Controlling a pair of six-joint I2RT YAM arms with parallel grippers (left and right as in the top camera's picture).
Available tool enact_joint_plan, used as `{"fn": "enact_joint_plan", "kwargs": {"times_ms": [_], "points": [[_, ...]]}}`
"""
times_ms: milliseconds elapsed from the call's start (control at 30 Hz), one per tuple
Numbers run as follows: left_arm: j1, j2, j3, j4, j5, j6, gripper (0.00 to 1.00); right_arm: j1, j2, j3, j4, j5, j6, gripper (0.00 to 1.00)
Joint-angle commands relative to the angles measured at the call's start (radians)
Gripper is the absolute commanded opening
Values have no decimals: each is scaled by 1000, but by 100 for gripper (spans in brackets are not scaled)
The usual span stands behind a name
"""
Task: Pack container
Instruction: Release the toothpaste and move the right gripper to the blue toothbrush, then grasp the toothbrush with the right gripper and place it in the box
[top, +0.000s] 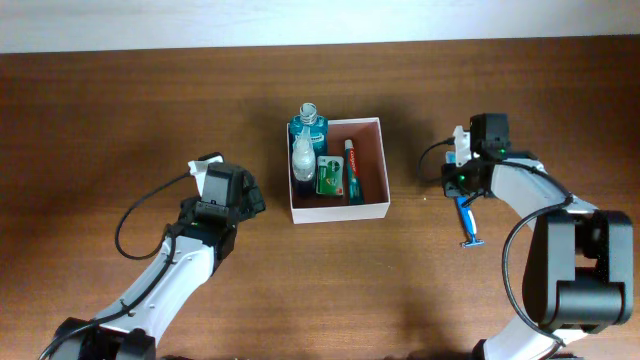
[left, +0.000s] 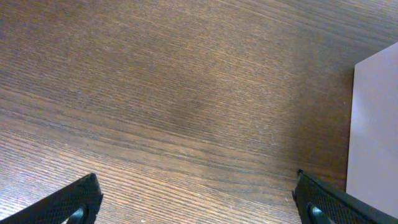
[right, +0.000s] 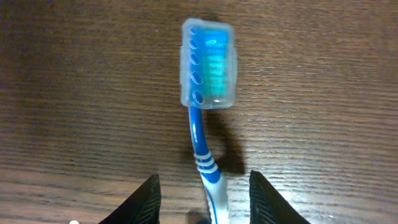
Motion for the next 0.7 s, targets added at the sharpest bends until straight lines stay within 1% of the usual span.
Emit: {"fn": "enact_joint_plan", "kwargs": {"times_ms": [0,67,233,300,367,600,667], "points": [[3,3,3,-2,-18,20,99,5,17,-24,11,-15,-30,37],[3,3,3,-2,-18,20,99,5,17,-26,4,-15,-29,31],[3,3,3,-2,-18,20,99,5,17,-26,-13,-15,-25,29],[3,3,3,-2,-18,20,99,5,16,-26,-16,-15,-25,19],[3,3,3,-2,-18,20,99,5,16,-26,-16,-15,-24,12],[3,3,3,-2,-18,20,99,5,16,-18,-16,-15,1,9],[3,3,3,-2,-18,20,99,5,15,-4,-22,-15,1,7]]}}
